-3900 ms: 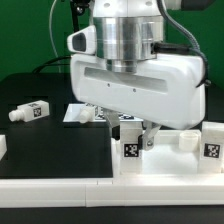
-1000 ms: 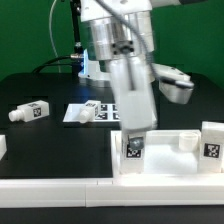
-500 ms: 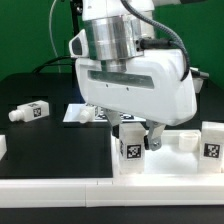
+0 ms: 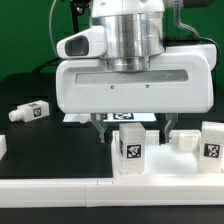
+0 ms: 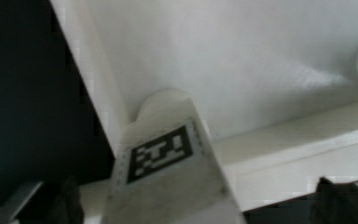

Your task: Assemble square table

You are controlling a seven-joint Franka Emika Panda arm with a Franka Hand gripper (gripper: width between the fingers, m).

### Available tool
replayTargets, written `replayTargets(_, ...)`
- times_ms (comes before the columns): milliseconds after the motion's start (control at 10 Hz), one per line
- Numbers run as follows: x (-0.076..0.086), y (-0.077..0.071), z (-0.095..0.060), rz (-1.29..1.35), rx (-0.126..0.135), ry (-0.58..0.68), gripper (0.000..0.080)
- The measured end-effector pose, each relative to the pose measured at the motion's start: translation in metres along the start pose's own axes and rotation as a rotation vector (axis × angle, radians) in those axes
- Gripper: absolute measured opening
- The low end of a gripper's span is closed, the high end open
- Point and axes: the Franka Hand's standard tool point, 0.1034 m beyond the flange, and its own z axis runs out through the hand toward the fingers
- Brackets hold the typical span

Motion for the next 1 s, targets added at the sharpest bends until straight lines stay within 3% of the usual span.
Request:
replayTargets(400,0.0001,0.0015,0.0004,-0.172,0.0,-0.001,0.0649)
replayTargets(600,-0.0001,0.0016,0.0007,-0.169,0.0,-0.001,0.0403)
replayTargets(700,-0.0001,0.0015,0.0008,-0.09,0.001,-0.001,0.0403)
replayTargets(800,0.001,0.0022,0.0005,0.014,0.0,0.006,0.0284)
replayTargets(1000,0.0014,0.0025,0.0008,0.236,-0.002,0.028,0.0284)
